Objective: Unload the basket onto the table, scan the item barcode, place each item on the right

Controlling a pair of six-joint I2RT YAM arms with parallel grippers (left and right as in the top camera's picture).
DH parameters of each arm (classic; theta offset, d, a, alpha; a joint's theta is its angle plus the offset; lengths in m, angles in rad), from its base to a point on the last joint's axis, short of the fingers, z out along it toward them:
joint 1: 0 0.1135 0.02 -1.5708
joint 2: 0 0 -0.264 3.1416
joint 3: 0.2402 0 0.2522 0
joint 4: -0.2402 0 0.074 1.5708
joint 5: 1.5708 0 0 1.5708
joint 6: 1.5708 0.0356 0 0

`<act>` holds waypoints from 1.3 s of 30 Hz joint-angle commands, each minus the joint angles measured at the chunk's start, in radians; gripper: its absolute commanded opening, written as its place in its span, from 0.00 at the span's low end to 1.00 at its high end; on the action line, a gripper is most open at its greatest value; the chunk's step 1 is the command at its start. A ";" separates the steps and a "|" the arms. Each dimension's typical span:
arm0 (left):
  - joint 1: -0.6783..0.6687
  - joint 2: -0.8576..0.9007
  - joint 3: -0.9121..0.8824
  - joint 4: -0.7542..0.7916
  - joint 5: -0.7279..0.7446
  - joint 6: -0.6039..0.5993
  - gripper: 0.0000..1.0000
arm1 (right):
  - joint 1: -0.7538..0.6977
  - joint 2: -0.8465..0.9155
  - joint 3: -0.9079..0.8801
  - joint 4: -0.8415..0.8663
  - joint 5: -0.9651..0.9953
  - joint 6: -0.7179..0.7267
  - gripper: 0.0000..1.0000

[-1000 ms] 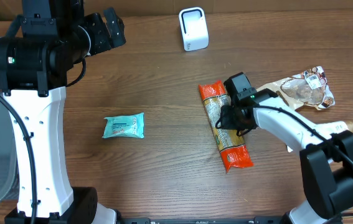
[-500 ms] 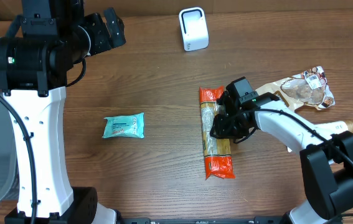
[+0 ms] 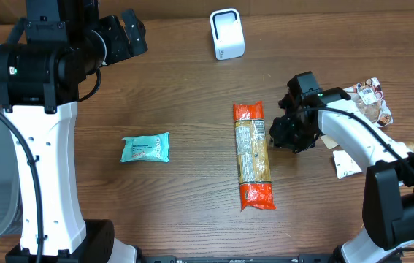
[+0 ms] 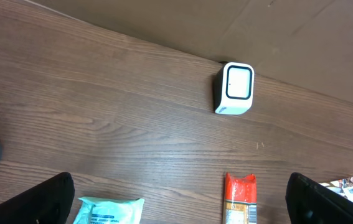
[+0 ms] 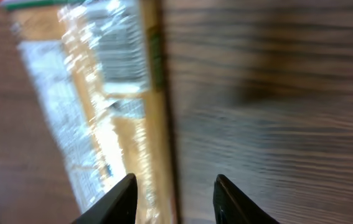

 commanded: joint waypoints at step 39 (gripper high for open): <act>0.003 0.006 0.006 0.004 -0.006 -0.014 1.00 | 0.032 0.000 -0.033 0.247 0.192 0.026 0.45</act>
